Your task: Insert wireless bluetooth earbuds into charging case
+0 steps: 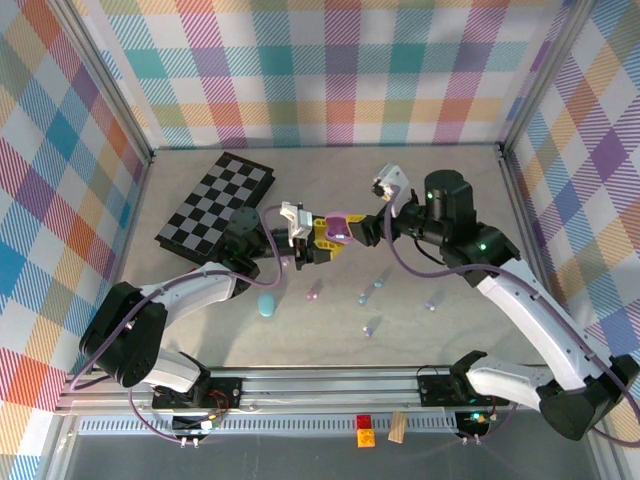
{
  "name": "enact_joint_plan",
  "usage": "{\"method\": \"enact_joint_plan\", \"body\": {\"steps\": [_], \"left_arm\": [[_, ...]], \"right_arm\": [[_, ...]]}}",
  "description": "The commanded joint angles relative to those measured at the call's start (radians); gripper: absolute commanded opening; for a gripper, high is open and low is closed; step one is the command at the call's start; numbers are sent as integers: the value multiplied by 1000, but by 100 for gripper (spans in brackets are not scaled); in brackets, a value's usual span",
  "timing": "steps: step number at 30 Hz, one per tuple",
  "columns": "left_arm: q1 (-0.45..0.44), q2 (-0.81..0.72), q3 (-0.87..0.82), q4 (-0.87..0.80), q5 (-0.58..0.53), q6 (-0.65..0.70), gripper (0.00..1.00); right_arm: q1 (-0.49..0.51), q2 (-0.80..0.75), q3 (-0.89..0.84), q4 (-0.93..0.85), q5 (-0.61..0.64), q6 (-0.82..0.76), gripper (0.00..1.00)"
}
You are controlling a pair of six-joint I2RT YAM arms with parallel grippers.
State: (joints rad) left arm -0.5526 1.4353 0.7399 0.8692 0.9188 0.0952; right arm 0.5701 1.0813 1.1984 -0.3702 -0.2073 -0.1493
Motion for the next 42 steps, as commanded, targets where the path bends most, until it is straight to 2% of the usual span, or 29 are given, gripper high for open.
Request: {"method": "enact_joint_plan", "body": {"steps": [1, 6, 9, 13, 15, 19, 26, 32, 42], "left_arm": [[33, -13, -18, 61, -7, 17, 34], [73, -13, -29, 85, -13, 11, 34], [100, -13, -39, 117, -17, -10, 34], [146, -15, -49, 160, -23, -40, 34], [167, -20, -53, 170, -29, -44, 34], [201, -44, -61, 176, -38, -54, 34], [242, -94, -61, 104, -60, -37, 34], [267, -104, -44, 64, -66, -25, 34], [278, -154, -47, 7, -90, -12, 34]], "right_arm": [[-65, -79, -75, 104, -88, 192, 85], [-188, -168, -262, 219, -124, 479, 84], [-197, -171, -327, 199, -140, 545, 84], [-196, -102, -398, 199, -242, 610, 83], [-189, -47, -416, 205, -293, 608, 82], [-142, 99, -400, 179, -304, 574, 81], [-15, 388, -289, 176, -293, 533, 80], [59, 579, -191, 199, -335, 511, 80], [100, 792, 6, 57, -420, 415, 79]]}}
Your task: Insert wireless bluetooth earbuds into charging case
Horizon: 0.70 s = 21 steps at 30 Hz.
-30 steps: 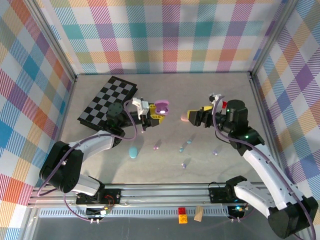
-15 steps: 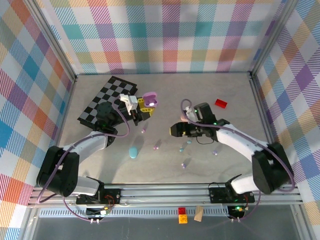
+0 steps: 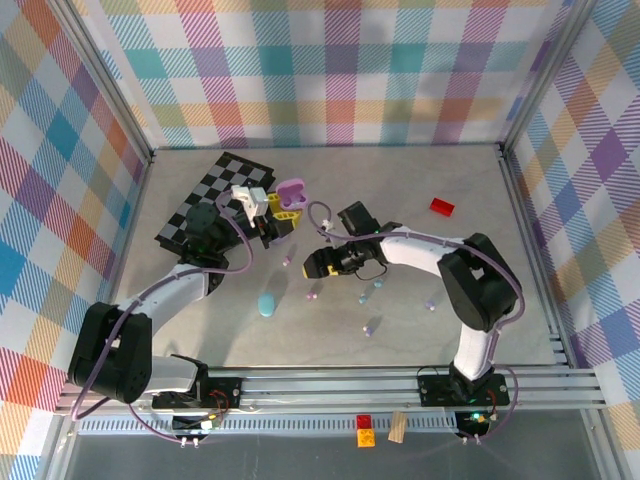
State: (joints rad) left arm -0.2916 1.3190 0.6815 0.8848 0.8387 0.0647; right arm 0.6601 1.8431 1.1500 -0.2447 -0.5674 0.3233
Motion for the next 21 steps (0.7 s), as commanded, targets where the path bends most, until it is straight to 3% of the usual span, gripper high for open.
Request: {"method": "enact_joint_plan", "body": {"steps": [1, 6, 11, 21], "left_arm": [[20, -40, 10, -12, -11, 18, 34], [45, -48, 28, -47, 0, 13, 34], [78, -81, 37, -88, -2, 27, 35], [85, -104, 40, -128, -12, 49, 35]], "right_arm": [[14, 49, 75, -89, -71, -72, 79], [31, 125, 155, -185, -122, -172, 74], [36, 191, 237, -293, -141, -284, 63], [40, 267, 306, -342, -150, -325, 60]]}}
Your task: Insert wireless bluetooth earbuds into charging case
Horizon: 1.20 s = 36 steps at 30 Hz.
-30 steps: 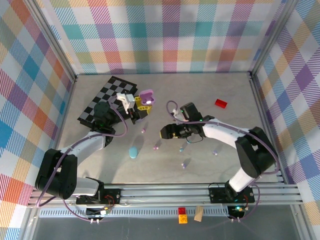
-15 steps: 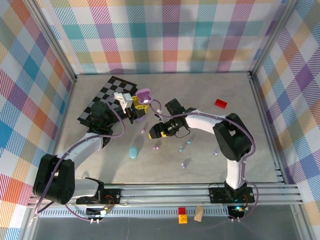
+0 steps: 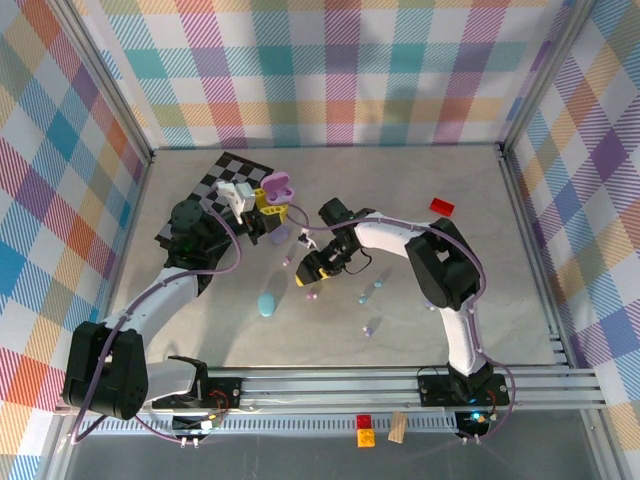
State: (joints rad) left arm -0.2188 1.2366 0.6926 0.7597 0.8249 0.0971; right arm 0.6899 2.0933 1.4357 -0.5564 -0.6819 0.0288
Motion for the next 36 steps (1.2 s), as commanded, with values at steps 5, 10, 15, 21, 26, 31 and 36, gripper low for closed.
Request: {"method": "enact_joint_plan", "body": {"steps": [5, 10, 15, 21, 26, 31, 36], "left_arm": [[13, -19, 30, -3, -4, 13, 35], [15, -22, 30, -1, -8, 15, 35], [19, -21, 25, 0, -15, 15, 35], [20, -17, 28, 0, -14, 12, 35], [21, -22, 28, -9, -16, 18, 35], [21, -18, 30, -11, -14, 19, 35], [21, -19, 31, -11, -13, 19, 35]], "right_arm": [[11, 24, 18, 10, -58, -5, 59], [11, 46, 19, 2, -40, -19, 59], [11, 47, 18, -17, -45, -37, 59], [17, 39, 12, -59, -13, -74, 59], [32, 23, -12, -73, -16, -90, 58], [40, 9, -36, -72, -5, -87, 55], [49, -7, -41, -95, 6, -105, 53]]}}
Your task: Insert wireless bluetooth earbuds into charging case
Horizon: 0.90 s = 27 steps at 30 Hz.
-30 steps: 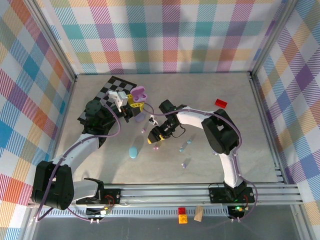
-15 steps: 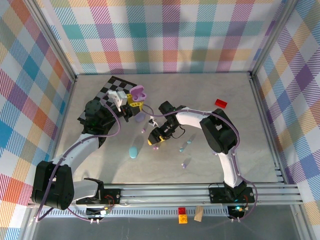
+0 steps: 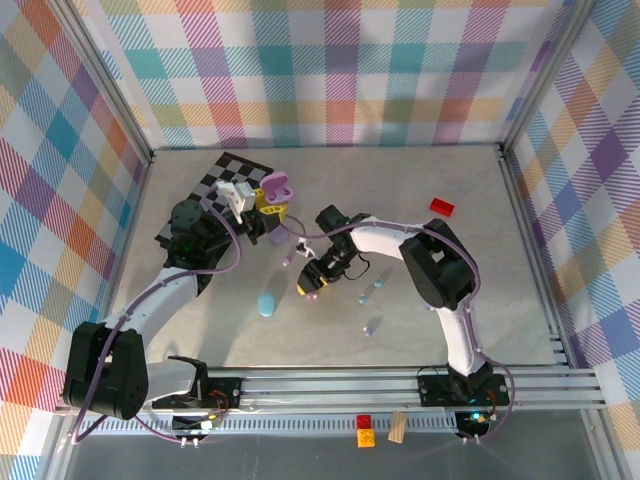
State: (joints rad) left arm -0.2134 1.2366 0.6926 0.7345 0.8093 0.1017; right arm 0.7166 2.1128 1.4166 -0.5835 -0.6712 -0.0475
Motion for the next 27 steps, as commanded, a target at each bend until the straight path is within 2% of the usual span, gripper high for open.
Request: {"method": "enact_joint_plan", "body": {"steps": [1, 16, 27], "left_arm": [[17, -19, 31, 14, 4, 15, 35], [15, -20, 31, 17, 13, 9, 35], [16, -17, 35, 16, 8, 13, 35]], "right_arm": [[23, -30, -23, -72, -1, -32, 52], [30, -9, -10, -76, 32, -32, 37], [35, 9, -5, -81, 22, -41, 32]]}}
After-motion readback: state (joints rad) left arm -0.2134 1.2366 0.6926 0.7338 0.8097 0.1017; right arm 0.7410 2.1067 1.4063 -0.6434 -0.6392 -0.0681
